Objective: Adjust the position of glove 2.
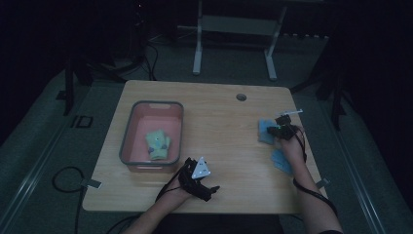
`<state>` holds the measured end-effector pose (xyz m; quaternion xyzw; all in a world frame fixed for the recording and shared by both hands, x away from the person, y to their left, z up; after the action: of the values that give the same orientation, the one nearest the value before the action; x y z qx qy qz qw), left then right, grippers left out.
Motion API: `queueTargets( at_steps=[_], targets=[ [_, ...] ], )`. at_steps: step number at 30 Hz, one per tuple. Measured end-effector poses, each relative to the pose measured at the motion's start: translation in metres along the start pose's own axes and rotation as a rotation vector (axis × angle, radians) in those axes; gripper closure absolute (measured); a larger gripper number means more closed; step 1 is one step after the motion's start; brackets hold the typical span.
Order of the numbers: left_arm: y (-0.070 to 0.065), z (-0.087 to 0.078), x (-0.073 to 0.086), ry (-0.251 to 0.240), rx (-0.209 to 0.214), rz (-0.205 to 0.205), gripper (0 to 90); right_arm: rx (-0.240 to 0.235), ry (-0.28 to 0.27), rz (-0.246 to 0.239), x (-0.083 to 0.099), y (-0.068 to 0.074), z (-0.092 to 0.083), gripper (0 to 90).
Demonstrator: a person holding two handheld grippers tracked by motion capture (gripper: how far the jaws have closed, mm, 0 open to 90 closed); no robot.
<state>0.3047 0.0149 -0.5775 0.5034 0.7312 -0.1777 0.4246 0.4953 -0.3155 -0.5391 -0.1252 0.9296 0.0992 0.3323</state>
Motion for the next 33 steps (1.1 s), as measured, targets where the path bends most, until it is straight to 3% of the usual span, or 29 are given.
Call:
queueTargets(
  at_steps=[6, 12, 17, 20, 26, 28, 33],
  targets=[
    [-0.001, 0.0, -0.001, 0.003, 0.004, 0.002, 2.7, -0.069, -0.053, -0.061, -0.007, 0.027, -0.023, 83.9],
    [-0.002, 0.001, -0.001, 0.004, 0.007, 0.001, 2.7, -0.147, -0.104, -0.125, -0.009, 0.062, -0.045, 84.0],
    [-0.003, 0.001, -0.001, 0.004, 0.006, 0.007, 2.7, -0.171, -0.111, -0.191, -0.003, 0.09, -0.055, 84.0],
    [-0.002, 0.001, -0.001, 0.003, 0.006, 0.008, 2.7, -0.183, -0.11, -0.209, 0.004, 0.104, -0.058, 84.0],
    [-0.003, 0.001, -0.001, 0.001, 0.005, 0.009, 2.7, -0.183, -0.092, -0.182, 0.025, 0.12, -0.054, 84.0],
    [-0.003, 0.001, -0.001, 0.002, 0.006, 0.01, 2.7, -0.18, -0.084, -0.214, 0.031, 0.125, -0.051, 84.0],
    [-0.003, 0.001, -0.001, 0.0, 0.006, 0.01, 2.7, -0.189, -0.043, -0.222, 0.045, 0.137, -0.04, 84.0]
  ],
)
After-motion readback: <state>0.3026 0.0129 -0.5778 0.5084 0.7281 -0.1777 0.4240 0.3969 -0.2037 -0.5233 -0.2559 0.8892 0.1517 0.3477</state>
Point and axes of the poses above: each handheld gripper's, and its own axes: z roughly forward along the jaws, x roughly out of its underside, y roughly to its left, the point moved 2 cm from there along z, roughly forward along the jaws, and after that the axes turned 8 degrees about z, right-handed, at the moved point
